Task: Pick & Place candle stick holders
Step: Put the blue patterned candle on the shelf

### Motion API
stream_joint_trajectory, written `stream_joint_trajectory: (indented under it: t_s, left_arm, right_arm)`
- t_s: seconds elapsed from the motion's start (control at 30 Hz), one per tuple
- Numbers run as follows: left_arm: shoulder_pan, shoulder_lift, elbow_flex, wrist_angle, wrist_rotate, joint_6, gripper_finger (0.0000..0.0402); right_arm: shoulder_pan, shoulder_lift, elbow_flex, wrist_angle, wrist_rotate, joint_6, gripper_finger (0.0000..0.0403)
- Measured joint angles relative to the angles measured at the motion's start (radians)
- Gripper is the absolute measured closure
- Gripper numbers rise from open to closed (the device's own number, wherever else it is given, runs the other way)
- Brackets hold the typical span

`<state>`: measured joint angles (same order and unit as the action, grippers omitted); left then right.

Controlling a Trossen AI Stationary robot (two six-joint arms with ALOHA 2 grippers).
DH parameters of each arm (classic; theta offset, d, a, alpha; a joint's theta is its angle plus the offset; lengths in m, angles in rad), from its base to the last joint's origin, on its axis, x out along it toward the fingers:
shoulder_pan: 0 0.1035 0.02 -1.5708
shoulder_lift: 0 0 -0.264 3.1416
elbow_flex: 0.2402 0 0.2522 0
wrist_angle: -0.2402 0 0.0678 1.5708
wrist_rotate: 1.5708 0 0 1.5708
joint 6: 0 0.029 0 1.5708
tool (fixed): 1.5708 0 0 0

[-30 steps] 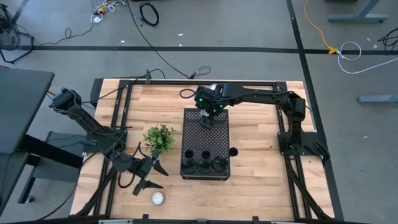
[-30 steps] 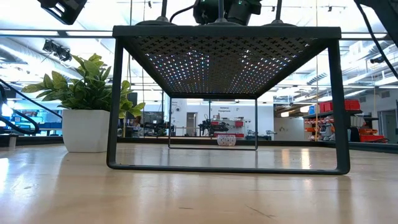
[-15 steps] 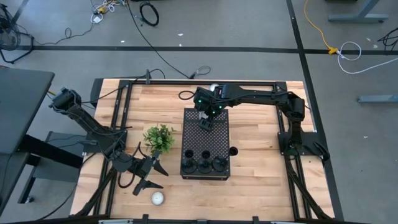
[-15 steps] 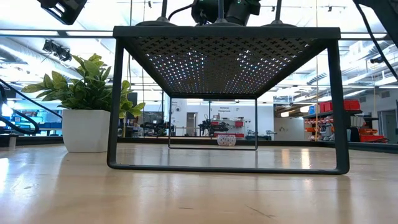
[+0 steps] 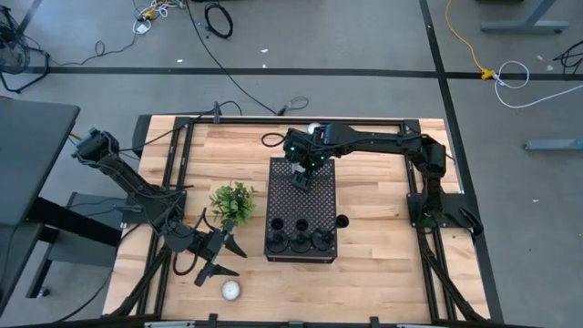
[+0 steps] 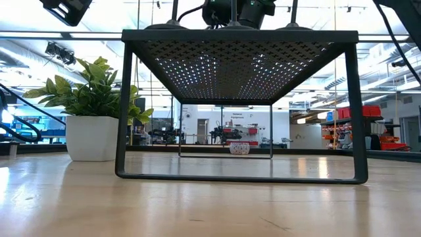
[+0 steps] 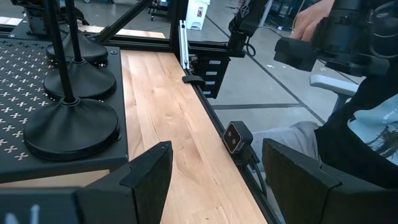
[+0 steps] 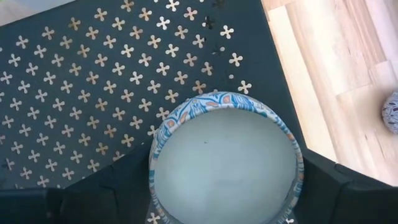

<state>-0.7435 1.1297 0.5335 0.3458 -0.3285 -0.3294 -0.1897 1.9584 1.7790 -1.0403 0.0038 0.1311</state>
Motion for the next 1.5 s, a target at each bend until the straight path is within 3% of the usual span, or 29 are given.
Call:
stream_joint_trajectory:
  t_s: [1.5]
  left_arm:
    - [0.0, 0.0, 0.0, 0.0, 0.0, 0.0, 0.0154]
  right_arm:
    - [0.0, -0.007, 0.009, -0.032, -0.023, 0.019, 0.0114]
